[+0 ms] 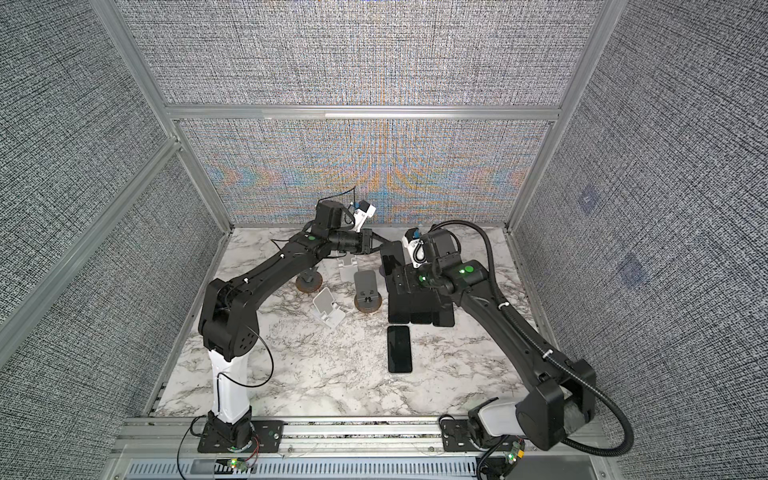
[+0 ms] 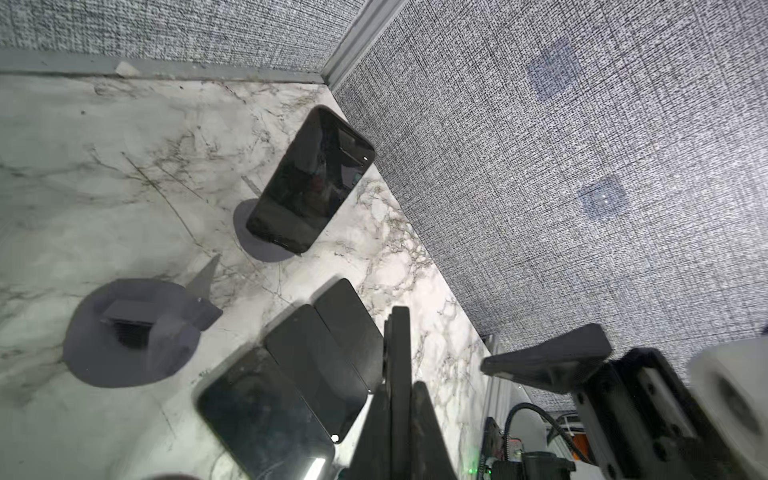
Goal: Remove the phone from the phone stand
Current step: 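Lift the phone off the stand while the right gripper reaches toward it, then close the right gripper on the phone and open the left gripper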
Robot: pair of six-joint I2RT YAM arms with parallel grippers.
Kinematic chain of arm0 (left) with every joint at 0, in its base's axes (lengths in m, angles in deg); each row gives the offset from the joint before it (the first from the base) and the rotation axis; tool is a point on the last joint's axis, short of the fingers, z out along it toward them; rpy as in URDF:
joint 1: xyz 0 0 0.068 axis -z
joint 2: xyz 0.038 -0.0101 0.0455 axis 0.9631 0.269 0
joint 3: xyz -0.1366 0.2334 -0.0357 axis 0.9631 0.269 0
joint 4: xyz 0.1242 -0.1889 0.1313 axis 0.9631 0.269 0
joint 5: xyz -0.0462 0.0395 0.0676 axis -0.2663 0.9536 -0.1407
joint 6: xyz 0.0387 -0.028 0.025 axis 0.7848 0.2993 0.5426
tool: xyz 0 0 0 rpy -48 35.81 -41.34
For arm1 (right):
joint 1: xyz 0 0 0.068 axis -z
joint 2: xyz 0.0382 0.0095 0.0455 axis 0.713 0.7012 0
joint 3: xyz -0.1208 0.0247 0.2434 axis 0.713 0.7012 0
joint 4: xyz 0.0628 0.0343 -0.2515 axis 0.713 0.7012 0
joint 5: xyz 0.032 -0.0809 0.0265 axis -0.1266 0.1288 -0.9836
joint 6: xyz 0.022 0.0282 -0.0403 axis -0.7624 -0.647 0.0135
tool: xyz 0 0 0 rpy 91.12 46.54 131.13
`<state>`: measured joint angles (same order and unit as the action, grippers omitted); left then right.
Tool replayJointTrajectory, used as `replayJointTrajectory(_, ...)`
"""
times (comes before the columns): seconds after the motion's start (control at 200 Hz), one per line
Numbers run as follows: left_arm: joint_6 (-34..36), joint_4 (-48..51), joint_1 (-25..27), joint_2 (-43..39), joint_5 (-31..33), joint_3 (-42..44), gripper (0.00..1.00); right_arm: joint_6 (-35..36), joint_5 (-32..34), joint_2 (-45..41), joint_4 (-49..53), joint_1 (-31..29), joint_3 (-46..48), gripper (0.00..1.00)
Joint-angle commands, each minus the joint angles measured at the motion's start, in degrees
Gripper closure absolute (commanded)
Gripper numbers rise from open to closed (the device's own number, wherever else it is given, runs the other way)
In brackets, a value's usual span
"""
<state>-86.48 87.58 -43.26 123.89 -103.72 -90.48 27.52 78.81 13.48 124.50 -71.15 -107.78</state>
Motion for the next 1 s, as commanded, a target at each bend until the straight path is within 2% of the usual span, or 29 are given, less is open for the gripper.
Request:
replayJointTrajectory(0.0, -2.9, -4.9, -0.1, -1.2, -2.6, 1.0, 1.0, -1.2, -2.1, 2.6, -3.4, -0.4, -1.0, 0.07)
replayJointTrajectory(0.385, -4.8, -7.9, -0.1, -2.0, -2.8, 4.2, 1.0, -2.8, -0.4, 8.8, -9.6, -1.1, -0.9, 0.1)
replayJointTrajectory(0.86, -5.9, -9.8, -0.1, -3.6, -2.9, 6.3, 1.0, -4.3, 2.6, 7.7, -12.7, -1.4, 2.2, 0.33)
replayJointTrajectory(0.995, -6.2, -10.9, -0.1, -5.0, -2.8, 8.0, 0.74, -4.8, 2.6, 7.1, -11.7, -1.4, 1.9, 0.38)
